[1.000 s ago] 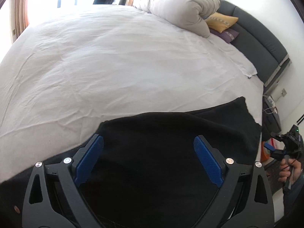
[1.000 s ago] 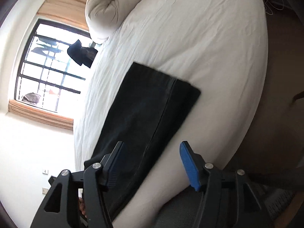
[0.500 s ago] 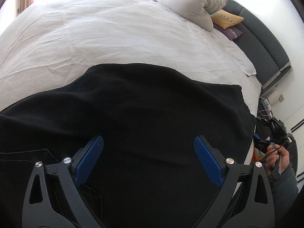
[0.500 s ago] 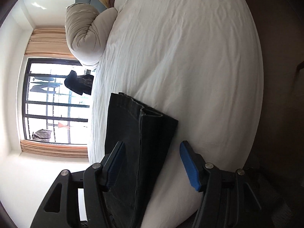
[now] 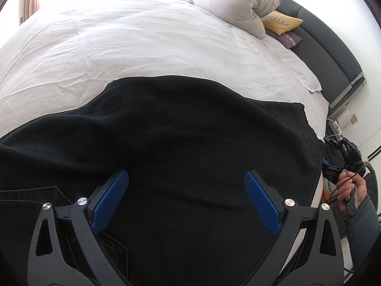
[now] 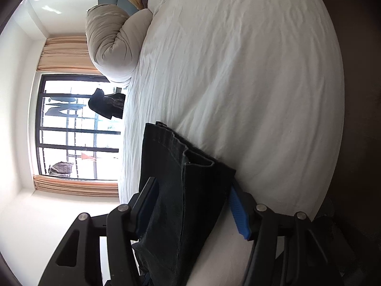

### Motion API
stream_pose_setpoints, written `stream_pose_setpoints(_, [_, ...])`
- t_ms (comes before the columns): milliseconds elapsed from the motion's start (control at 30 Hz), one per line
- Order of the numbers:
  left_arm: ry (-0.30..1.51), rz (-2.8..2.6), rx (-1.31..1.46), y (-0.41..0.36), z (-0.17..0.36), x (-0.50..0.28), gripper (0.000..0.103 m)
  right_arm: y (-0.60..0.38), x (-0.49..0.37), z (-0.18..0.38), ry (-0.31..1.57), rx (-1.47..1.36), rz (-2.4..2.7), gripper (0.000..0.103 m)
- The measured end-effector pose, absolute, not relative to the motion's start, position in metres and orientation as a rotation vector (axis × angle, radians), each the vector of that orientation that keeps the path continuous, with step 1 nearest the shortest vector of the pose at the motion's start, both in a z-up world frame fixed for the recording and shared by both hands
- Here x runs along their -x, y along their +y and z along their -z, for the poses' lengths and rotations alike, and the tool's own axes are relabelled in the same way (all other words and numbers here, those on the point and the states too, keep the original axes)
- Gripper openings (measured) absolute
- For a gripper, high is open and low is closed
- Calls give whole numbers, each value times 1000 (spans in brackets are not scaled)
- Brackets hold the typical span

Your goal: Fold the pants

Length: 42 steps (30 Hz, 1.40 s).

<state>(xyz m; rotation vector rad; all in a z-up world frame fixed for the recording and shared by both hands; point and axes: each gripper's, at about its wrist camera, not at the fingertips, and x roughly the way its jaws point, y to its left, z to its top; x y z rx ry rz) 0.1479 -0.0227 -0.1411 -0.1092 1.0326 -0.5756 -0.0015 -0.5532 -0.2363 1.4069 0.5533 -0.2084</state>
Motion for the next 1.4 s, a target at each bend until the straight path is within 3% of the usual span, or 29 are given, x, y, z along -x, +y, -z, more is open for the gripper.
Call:
stream_pose_setpoints(300, [1037, 570, 92, -25, 140, -146, 101, -564, 9, 239, 539, -1432, 209, 37])
stream_pose_setpoints(433, [1039, 567, 85, -27, 140, -145, 102, -564, 7, 242, 536, -1441, 204, 32])
stream_pose_setpoints(533, [1038, 565, 85, -28, 139, -145, 102, -565, 4, 241, 546, -1424, 211, 17])
stream_pose_setpoints(1400, [1037, 569, 148, -22, 139, -142, 102, -539, 23, 186, 538, -1199, 265, 15])
